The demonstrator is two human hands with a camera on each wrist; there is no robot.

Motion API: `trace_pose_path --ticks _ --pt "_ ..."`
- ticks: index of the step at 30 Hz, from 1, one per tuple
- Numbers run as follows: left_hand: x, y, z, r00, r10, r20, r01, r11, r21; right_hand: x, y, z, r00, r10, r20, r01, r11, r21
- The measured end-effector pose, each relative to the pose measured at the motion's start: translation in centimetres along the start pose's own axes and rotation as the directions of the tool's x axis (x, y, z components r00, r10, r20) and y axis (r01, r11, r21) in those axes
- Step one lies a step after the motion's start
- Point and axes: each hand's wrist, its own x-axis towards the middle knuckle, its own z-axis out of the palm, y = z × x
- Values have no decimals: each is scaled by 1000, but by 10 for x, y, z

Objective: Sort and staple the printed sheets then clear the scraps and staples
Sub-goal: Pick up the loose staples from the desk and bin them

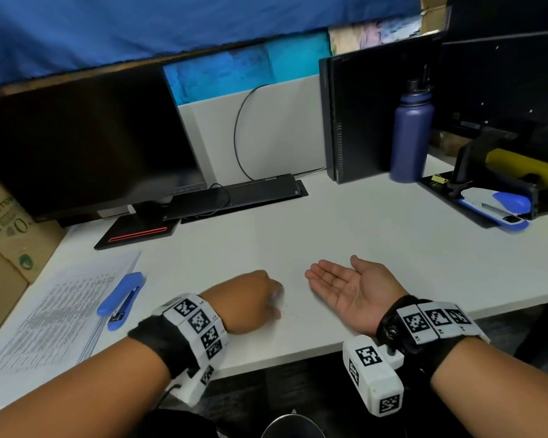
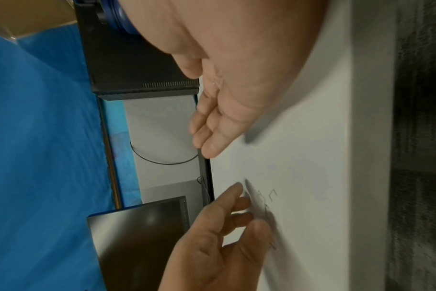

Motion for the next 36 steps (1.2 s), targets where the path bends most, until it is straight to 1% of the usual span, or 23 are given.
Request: trace_pose_path --ticks 4,8,10,16,18,20,21,22,24,26,28,30,33,36 --pt "6 7 21 983 146 -112 -139 988 69 1 2 -2 1000 -9 -27 8 999 -32" --pt "6 4 21 961 241 -137 -222 965 138 0 0 -4 999 -15 -37 13 999 -41" --pt "5 -1 19 955 262 -138 -240 958 158 0 0 -4 999 -11 -38 9 999 -40" --pt "5 -10 16 963 216 -158 -196 971 135 4 1 -5 1000 -7 -30 6 999 -45" --pt "8 -13 14 972 181 -148 -163 979 126 4 1 -5 999 -9 -31 7 999 -48" --pt "10 -16 9 982 120 -146 -113 992 59 3 1 -5 999 -8 -35 6 998 -57" --pt "11 -17 5 981 96 -168 -96 995 5 2 1 -4 999 -7 -37 4 998 -62" --pt "11 -15 0 973 83 -214 -96 994 -52 2 2 -4 999 -6 -36 3 998 -66" --pt "11 -5 -9 931 96 -352 -164 972 -168 1 2 -1 999 -2 -35 0 998 -65" --pt "8 14 -18 886 142 -441 -272 930 -246 -1 4 2 1000 -2 -23 1 999 -42" --pt "6 35 -23 865 226 -448 -365 896 -252 -4 5 4 1000 -3 7 3 1000 -10" --pt "6 52 -24 849 299 -435 -422 880 -219 -7 5 5 998 27 56 -29 999 20" --pt "11 62 -24 852 307 -425 -422 883 -208 -12 10 8 993 69 93 -77 993 87" --pt "13 54 -24 864 246 -439 -380 891 -250 -12 18 10 993 60 105 -72 990 117"
